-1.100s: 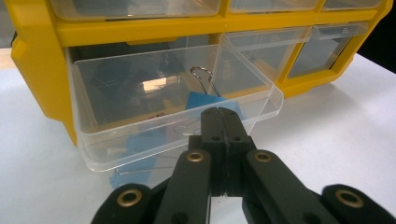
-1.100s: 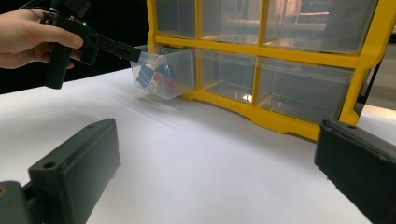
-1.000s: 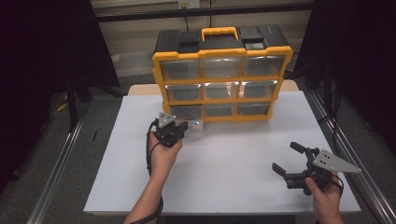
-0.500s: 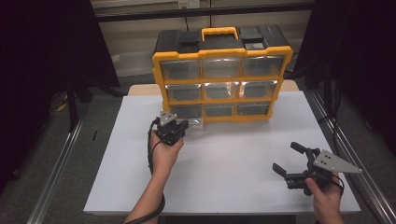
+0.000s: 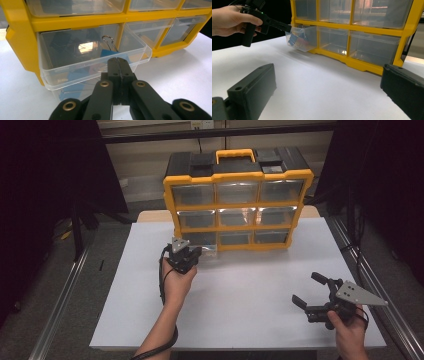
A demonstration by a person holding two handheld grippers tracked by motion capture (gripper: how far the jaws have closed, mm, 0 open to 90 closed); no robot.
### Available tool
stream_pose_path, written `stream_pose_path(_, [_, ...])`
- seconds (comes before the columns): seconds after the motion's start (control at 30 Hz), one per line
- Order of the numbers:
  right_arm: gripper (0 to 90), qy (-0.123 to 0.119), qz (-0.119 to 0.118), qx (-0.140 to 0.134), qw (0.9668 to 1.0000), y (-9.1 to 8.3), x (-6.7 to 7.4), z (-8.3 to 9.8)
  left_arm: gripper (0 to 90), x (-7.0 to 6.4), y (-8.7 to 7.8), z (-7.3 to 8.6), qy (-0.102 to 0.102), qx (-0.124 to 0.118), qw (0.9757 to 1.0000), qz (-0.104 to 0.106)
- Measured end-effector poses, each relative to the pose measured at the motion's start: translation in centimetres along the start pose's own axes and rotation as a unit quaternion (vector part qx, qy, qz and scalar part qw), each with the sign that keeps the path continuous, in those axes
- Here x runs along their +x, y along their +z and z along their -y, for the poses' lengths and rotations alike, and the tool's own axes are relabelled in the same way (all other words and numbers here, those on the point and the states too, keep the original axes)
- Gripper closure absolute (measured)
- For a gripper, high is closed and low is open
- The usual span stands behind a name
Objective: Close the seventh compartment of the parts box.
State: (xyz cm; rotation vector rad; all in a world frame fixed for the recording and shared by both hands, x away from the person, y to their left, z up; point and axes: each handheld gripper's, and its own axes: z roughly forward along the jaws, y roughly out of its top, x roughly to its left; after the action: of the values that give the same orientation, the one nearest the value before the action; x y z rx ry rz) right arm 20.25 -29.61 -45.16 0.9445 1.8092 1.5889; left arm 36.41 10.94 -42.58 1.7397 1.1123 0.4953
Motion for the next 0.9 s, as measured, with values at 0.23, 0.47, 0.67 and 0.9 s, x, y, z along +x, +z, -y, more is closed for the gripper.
stream_pose_path(0.23, [0.0,0.000,0.002,0.000,1.0000,0.0,0.0,0.0,90.0,0.1,0.2,-0.2,0.008,0.003,1.0000,-0.003])
stream_pose_path(0.47, [0.0,-0.002,0.001,0.000,1.0000,-0.1,-0.1,0.0,90.0,0.2,0.5,-0.4,0.007,0.003,1.0000,-0.005])
stream_pose_path(0.67, [0.0,-0.002,0.001,0.000,1.0000,-0.1,-0.1,0.0,90.0,0.2,0.8,-0.6,0.003,0.004,1.0000,-0.006])
stream_pose_path(0.9, [0.0,-0.002,0.002,0.001,1.0000,-0.1,-0.1,0.0,90.0,0.4,1.1,-0.8,0.005,0.005,0.9999,-0.010])
